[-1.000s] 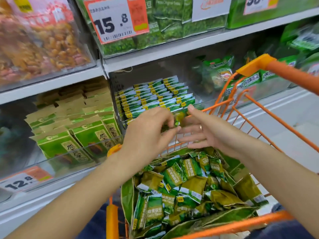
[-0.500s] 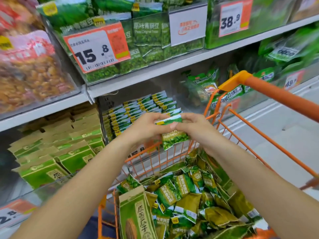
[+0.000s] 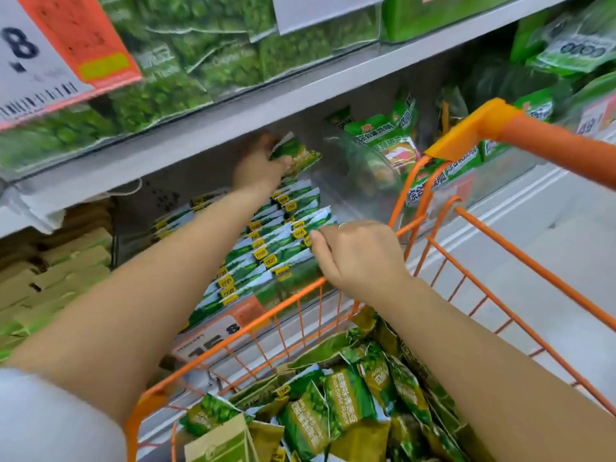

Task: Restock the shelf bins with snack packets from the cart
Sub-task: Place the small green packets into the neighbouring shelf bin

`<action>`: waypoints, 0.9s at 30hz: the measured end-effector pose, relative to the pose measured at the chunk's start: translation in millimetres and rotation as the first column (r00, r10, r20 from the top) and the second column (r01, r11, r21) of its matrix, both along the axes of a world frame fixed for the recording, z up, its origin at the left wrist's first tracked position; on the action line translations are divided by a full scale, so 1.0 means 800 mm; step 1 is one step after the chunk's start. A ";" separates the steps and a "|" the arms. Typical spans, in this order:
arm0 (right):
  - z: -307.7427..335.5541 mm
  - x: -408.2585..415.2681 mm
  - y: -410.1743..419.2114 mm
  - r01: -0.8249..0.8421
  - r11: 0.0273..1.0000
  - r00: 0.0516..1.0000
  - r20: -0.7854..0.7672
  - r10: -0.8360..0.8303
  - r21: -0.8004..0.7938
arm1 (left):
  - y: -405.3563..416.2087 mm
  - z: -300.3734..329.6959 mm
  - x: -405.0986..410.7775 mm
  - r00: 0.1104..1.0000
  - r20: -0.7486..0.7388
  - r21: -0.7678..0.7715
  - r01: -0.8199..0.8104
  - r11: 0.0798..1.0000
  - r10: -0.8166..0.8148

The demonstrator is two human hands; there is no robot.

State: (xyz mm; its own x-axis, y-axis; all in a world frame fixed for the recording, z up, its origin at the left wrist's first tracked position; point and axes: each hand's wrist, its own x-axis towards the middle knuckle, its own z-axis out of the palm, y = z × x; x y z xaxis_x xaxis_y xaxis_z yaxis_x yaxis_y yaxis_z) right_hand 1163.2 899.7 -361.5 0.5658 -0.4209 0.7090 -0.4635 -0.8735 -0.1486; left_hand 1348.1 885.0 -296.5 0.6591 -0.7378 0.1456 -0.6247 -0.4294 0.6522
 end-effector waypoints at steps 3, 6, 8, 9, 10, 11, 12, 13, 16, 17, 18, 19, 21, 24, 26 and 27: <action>-0.007 0.000 -0.002 -0.032 0.999 0.994 0.104 0.034 -0.026 | -0.040 -0.011 0.008 0.914 0.150 0.098 0.366 0.926 -0.377; -0.011 0.003 -0.004 -0.061 0.998 0.988 0.143 0.061 0.001 | -0.063 -0.021 0.013 0.733 0.249 0.426 0.504 0.751 -0.633; -0.013 0.005 -0.005 -0.064 0.998 0.986 0.152 0.062 0.008 | -0.067 -0.024 0.020 0.664 0.234 0.592 0.483 0.646 -0.711; -0.013 0.004 -0.005 -0.058 0.998 0.986 0.154 0.057 0.004 | -0.066 -0.024 0.024 0.656 0.214 0.639 0.467 0.611 -0.724; -0.013 0.004 -0.005 -0.052 0.999 0.987 0.153 0.051 0.002 | -0.067 -0.023 0.028 0.655 0.200 0.667 0.454 0.591 -0.728; -0.013 0.004 -0.005 -0.049 0.999 0.986 0.157 0.048 0.002 | -0.067 -0.021 0.030 0.657 0.187 0.691 0.441 0.573 -0.731; -0.013 0.004 -0.005 -0.054 0.999 0.986 0.159 0.053 0.004 | -0.068 -0.019 0.031 0.661 0.169 0.712 0.431 0.554 -0.731; -0.013 0.005 -0.005 -0.062 0.998 0.985 0.159 0.060 0.007 | -0.069 -0.017 0.030 0.666 0.152 0.731 0.422 0.537 -0.730; -0.015 0.005 -0.005 -0.069 0.998 0.985 0.160 0.066 0.012 | -0.079 -0.021 0.031 0.737 0.114 0.675 0.434 0.596 -0.666; -0.015 0.005 -0.005 -0.071 0.997 0.984 0.163 0.068 0.012 | -0.084 -0.022 0.034 0.784 0.119 0.597 0.434 0.674 -0.610; -0.016 0.005 -0.006 -0.073 0.997 0.984 0.165 0.070 0.012 | -0.087 -0.022 0.037 0.840 0.131 0.493 0.406 0.770 -0.527; -0.016 0.006 -0.006 -0.072 0.997 0.984 0.166 0.070 0.011 | -0.091 -0.022 0.043 0.890 0.157 0.385 0.343 0.857 -0.427; -0.016 0.006 -0.006 -0.061 0.998 0.984 0.166 0.060 0.000 | -0.099 -0.024 0.052 0.944 0.225 0.255 0.182 0.950 -0.241; -0.015 0.007 -0.005 -0.049 0.999 0.982 0.184 0.050 -0.008 | -0.105 -0.032 0.057 0.965 0.244 0.180 0.054 0.982 -0.097; -0.016 0.006 -0.005 -0.045 0.999 0.979 0.198 0.046 -0.012 | -0.109 -0.040 0.060 0.959 0.275 0.176 0.013 0.984 -0.062; -0.016 0.007 -0.005 -0.042 0.999 0.978 0.203 0.044 -0.014 | -0.110 -0.045 0.062 0.947 0.316 0.192 0.000 0.981 -0.062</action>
State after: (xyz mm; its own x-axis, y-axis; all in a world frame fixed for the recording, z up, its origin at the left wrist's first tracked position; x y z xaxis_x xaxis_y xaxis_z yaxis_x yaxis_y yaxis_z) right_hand 1168.6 895.9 -374.2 0.4271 -0.3916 0.8150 -0.3865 -0.8939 -0.2269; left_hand 1397.5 797.1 -332.3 0.5768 -0.7916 0.2016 -0.8017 -0.5011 0.3259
